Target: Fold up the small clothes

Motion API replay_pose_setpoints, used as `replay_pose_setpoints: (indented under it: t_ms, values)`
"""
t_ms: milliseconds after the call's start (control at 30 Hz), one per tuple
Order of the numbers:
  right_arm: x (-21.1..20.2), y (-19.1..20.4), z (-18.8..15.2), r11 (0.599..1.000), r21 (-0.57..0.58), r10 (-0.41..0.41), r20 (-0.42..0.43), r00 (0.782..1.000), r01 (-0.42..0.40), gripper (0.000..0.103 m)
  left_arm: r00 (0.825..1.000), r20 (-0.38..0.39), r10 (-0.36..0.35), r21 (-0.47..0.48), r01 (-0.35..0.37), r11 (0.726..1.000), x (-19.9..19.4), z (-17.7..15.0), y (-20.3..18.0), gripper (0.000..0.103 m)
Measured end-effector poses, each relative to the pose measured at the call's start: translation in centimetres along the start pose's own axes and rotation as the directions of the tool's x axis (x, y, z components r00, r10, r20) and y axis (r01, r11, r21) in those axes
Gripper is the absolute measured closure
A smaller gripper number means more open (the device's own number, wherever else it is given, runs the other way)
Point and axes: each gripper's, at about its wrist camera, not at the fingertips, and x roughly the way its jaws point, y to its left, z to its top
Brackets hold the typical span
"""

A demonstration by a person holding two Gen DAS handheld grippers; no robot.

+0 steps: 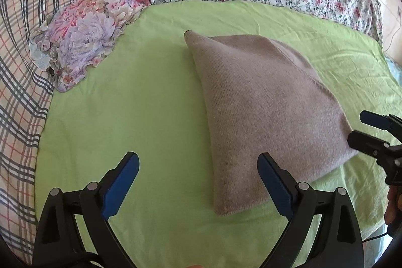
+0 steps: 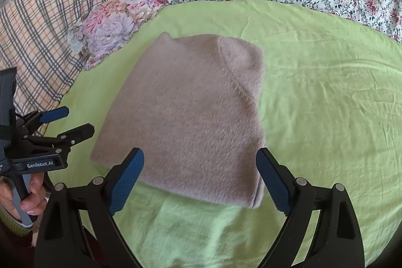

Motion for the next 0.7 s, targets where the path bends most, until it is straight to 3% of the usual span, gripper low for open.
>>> replay_pose_setpoints:
  t_ms: [367,700]
  values:
    - [2.0,-2.3,3.1,0.997,0.072,0.028,-0.008,1.0,-0.027,0.012,0.999,-0.025,-0.024,0.0,0.024,1.0,1.6,2.1,-0.6,0.007]
    - [1.9,-2.5,2.5,0.994,0.101,0.05,-0.027,0.998,-0.047,0.012,0.999,-0.044,-0.031,0.037,0.032,0.999,1.7,2.4,-1.8,0.007]
